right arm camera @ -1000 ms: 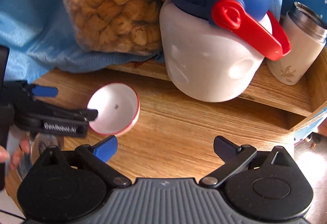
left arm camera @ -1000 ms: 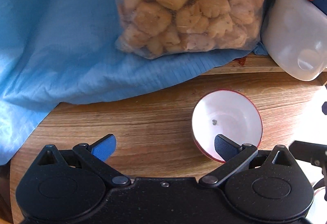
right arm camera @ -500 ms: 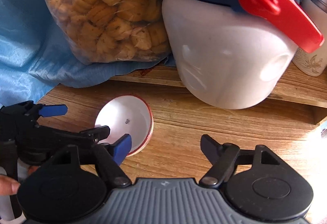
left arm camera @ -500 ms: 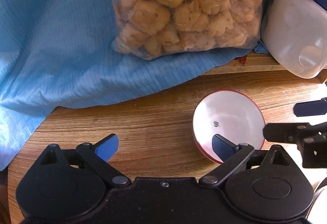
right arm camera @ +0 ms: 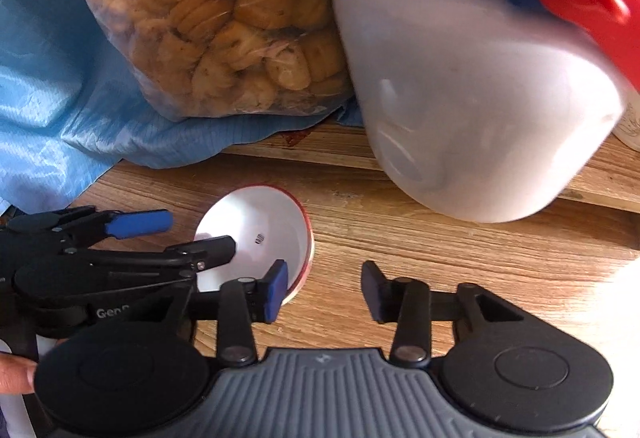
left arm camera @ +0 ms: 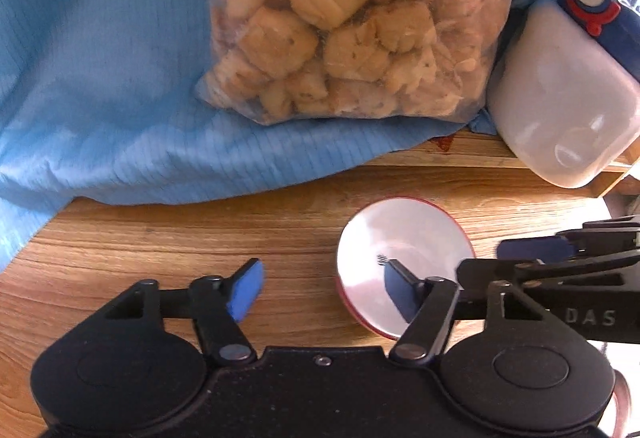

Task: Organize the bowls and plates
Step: 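Close both grippers on the small white bowl rim, then lift the small white bowl and carry it toward the nested bowls, then lower the small white bowl into the white bowl with both grippers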

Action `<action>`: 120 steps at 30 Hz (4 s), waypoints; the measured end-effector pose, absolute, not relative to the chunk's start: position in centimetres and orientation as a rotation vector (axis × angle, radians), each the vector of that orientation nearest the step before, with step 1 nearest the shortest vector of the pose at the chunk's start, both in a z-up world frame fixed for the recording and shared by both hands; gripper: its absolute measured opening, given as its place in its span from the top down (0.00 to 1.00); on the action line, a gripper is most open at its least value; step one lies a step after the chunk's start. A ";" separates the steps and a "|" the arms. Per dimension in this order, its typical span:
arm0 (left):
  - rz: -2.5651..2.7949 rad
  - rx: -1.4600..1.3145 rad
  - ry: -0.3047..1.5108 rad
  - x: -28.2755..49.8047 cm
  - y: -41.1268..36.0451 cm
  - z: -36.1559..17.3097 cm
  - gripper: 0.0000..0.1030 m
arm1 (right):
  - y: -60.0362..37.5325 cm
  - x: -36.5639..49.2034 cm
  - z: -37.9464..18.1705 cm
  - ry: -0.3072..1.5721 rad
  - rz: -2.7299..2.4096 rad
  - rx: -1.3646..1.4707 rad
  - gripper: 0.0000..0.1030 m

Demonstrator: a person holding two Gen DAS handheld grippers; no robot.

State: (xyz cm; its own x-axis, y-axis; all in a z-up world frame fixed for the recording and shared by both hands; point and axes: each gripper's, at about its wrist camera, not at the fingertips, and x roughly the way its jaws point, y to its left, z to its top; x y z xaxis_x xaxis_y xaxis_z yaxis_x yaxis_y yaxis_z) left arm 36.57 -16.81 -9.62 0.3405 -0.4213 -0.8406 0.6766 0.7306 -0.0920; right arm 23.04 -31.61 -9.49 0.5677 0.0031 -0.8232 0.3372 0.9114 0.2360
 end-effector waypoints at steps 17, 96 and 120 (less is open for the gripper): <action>-0.720 0.058 1.157 37.2 -15.3 -12.2 0.81 | -31.8 24.5 -11.4 0.985 -0.170 0.509 0.80; -0.671 -0.092 1.061 17.5 -15.3 -5.9 0.84 | -35.3 6.3 -6.6 0.989 0.088 0.479 0.80; -0.605 -0.081 1.141 15.7 -13.9 -7.6 0.84 | -34.2 6.0 -7.9 1.089 0.142 0.485 0.77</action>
State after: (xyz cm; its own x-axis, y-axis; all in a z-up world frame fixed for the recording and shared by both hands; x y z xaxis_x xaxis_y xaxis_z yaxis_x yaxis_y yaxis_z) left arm 15.75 -13.93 -7.60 0.2762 -0.4897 -0.8270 0.4099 0.8383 -0.3595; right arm 6.00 -34.21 -7.95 0.4660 0.3442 -0.8151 0.1231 0.8871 0.4449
